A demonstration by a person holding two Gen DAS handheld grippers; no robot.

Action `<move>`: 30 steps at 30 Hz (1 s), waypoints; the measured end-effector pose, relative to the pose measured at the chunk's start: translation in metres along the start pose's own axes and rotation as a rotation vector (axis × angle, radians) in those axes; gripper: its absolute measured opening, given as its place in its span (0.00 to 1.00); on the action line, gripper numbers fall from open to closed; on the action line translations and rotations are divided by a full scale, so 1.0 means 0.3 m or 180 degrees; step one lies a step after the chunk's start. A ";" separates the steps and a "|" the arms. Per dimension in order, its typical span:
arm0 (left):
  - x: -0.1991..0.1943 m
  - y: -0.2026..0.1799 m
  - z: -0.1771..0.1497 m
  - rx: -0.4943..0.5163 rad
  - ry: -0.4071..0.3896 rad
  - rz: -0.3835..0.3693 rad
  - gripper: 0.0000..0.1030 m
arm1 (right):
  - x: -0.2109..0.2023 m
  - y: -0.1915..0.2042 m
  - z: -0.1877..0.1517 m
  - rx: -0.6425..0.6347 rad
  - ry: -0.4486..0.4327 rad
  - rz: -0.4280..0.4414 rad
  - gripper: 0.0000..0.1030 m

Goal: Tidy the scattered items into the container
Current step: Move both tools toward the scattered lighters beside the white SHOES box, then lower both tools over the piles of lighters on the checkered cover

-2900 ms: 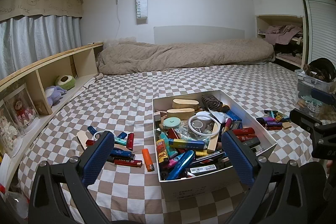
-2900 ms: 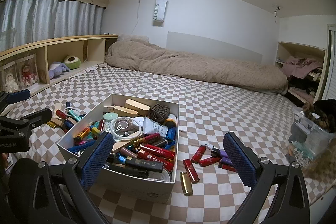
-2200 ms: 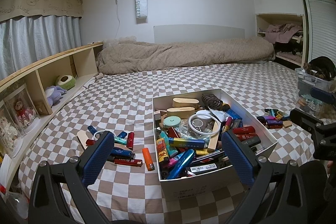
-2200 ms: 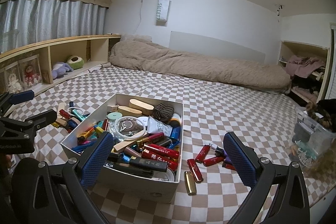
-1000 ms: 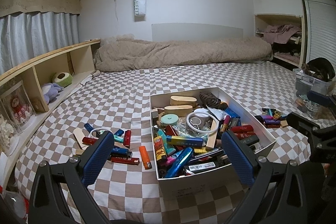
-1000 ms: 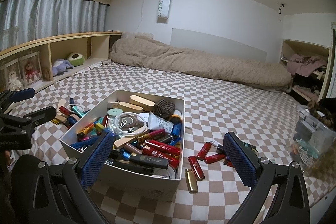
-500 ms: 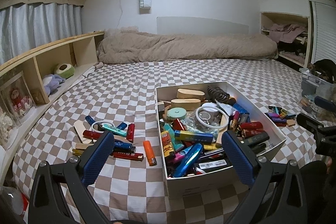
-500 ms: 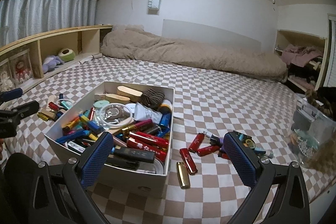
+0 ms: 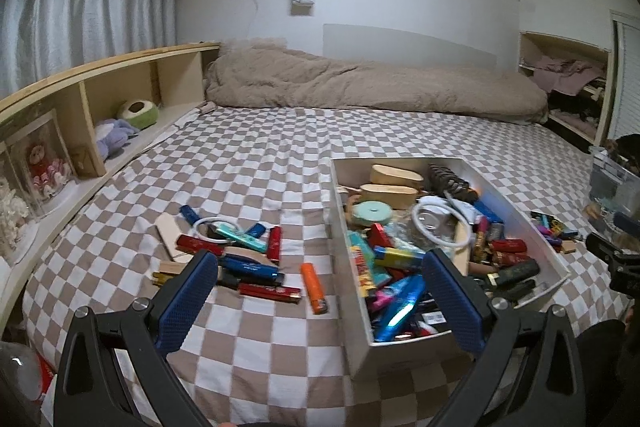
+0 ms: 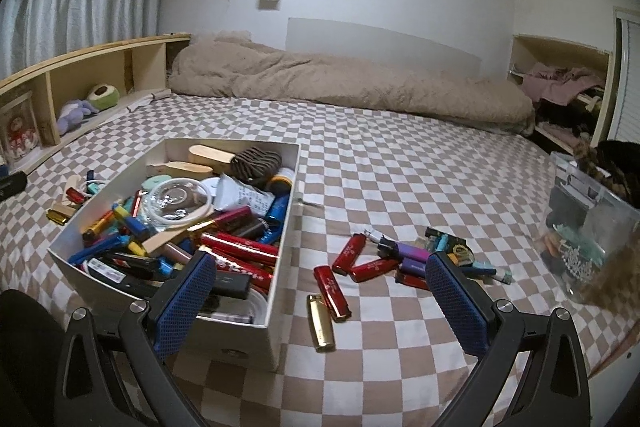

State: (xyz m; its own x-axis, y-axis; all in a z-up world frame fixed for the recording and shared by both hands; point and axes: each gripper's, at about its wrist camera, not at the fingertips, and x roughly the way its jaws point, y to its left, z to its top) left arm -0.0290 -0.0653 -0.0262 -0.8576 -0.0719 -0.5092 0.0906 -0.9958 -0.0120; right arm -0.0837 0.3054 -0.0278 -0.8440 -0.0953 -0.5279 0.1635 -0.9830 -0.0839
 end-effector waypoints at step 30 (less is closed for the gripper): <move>0.199 0.327 -0.144 0.0038 0.0691 0.0759 1.00 | 0.166 -0.232 -0.026 -0.0163 0.0469 -0.0416 1.00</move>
State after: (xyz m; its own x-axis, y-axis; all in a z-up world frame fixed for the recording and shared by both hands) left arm -0.0495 -0.1648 -0.0949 -0.6848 -0.2909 -0.6682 0.2689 -0.9530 0.1393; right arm -0.1332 0.3702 -0.0548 -0.7764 0.0603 -0.6274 0.0864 -0.9759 -0.2006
